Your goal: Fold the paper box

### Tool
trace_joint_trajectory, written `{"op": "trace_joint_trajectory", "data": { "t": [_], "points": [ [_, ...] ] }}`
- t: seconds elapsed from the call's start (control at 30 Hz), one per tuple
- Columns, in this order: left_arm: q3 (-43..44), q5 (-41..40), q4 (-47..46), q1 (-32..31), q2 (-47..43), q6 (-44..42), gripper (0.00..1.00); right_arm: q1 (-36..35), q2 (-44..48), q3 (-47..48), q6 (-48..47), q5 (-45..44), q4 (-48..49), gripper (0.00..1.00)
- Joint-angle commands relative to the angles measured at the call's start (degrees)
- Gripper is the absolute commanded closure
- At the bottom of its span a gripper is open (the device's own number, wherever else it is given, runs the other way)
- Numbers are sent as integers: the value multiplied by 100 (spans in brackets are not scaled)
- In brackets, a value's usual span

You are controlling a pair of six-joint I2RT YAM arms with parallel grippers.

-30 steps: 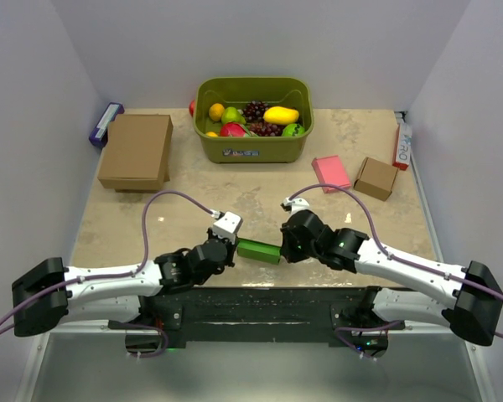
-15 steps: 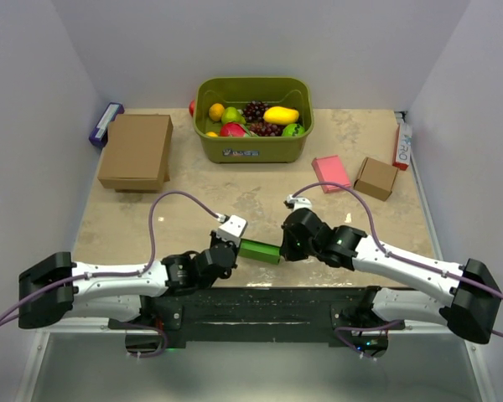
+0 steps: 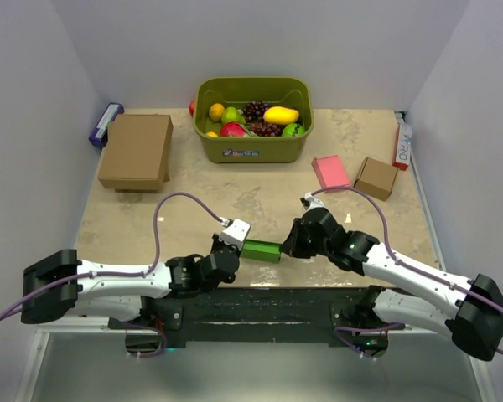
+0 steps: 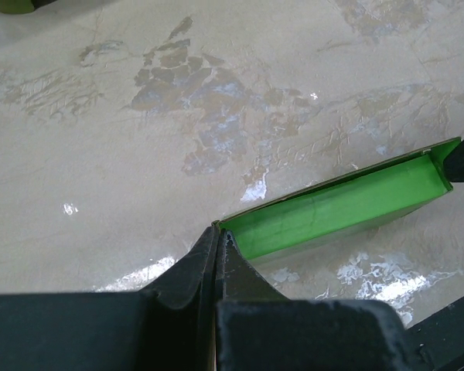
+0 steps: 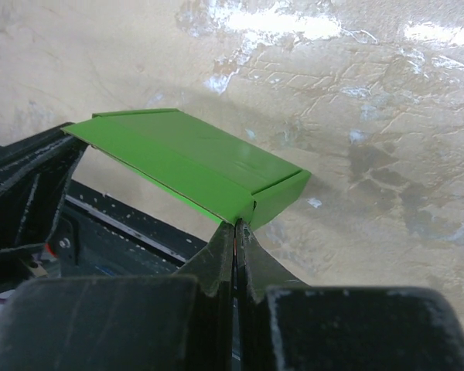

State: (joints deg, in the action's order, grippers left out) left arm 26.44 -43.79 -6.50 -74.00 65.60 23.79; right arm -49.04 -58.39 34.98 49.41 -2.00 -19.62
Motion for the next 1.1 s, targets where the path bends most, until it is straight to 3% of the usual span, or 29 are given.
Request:
{"op": "trace_joint_trajectory", "data": {
  "t": [0.0, 0.3, 0.8, 1.07],
  "points": [
    [11, 222, 351, -176, 251, -6, 100, 105, 231, -246, 482, 191, 616, 100],
    [37, 160, 343, -247, 295, -32, 100, 201, 443, -413, 596, 314, 687, 100],
    [55, 151, 264, -247, 383, 362, 100, 175, 12, -325, -300, -160, -165, 100],
    [-33, 169, 193, -256, 409, 670, 100, -395, -471, -273, -274, -836, -376, 100]
  ]
}}
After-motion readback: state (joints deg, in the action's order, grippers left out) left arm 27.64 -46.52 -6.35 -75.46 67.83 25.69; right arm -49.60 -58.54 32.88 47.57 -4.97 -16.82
